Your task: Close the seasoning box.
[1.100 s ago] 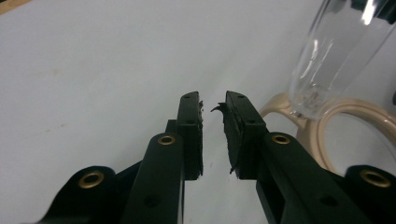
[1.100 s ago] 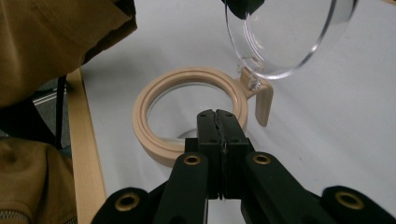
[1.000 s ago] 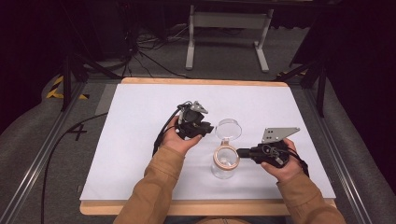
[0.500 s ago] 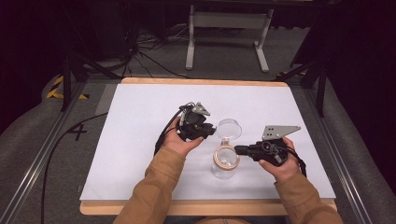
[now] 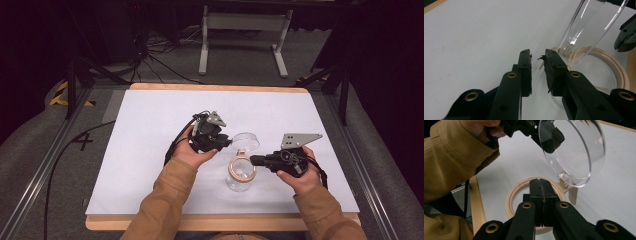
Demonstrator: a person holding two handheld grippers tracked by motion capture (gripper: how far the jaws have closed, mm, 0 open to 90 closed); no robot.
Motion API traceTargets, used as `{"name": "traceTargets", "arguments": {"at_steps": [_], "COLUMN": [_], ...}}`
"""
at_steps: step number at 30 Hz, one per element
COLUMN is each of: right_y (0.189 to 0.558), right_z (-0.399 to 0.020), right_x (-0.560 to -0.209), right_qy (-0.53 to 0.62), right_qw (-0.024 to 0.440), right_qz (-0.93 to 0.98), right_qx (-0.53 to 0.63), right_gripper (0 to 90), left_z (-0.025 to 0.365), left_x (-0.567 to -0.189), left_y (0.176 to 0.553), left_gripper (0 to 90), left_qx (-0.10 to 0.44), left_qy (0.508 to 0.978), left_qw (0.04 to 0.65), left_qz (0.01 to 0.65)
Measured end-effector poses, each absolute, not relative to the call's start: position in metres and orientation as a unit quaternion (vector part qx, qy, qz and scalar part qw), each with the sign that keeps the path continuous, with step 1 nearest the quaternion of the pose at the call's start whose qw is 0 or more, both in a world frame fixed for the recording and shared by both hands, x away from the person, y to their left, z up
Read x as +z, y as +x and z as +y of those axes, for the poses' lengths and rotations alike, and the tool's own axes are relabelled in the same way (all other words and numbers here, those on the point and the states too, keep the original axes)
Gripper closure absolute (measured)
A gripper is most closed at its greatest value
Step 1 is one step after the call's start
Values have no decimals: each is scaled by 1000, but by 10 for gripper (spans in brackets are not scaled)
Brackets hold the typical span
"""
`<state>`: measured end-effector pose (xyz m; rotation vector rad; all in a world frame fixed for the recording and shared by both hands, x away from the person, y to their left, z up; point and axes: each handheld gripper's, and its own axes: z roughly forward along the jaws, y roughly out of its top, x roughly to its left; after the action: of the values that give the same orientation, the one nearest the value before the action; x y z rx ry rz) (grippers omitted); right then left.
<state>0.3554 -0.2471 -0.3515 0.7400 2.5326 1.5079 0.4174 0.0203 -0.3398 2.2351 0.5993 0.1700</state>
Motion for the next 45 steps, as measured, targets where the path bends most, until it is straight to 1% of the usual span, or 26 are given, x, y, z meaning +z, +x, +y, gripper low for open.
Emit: {"name": "traceTargets", "arguments": {"at_steps": [13,20,30,43,45], "right_y": [353,350,346,344,344], "right_z": [-246,-245,-245,-242,-241], "right_x": [-349,-348,-344,-348,-349], "right_qy": [237,225,213,208,207], "right_qw": [43,41,21,-2,-13], "right_qz": [836,843,863,888,893], "right_qx": [493,487,458,410,399], "right_gripper": [900,900,900,900,900], "left_z": [23,36,53,62,61], "left_x": [-337,-337,-331,-328,-328], "left_y": [415,420,421,421,421], "left_gripper": [743,731,727,718,714], "left_qx": [47,48,52,52,50], "left_qy": [894,891,887,885,885], "left_qw": [387,384,383,383,383], "left_qz": [222,236,253,259,260]}}
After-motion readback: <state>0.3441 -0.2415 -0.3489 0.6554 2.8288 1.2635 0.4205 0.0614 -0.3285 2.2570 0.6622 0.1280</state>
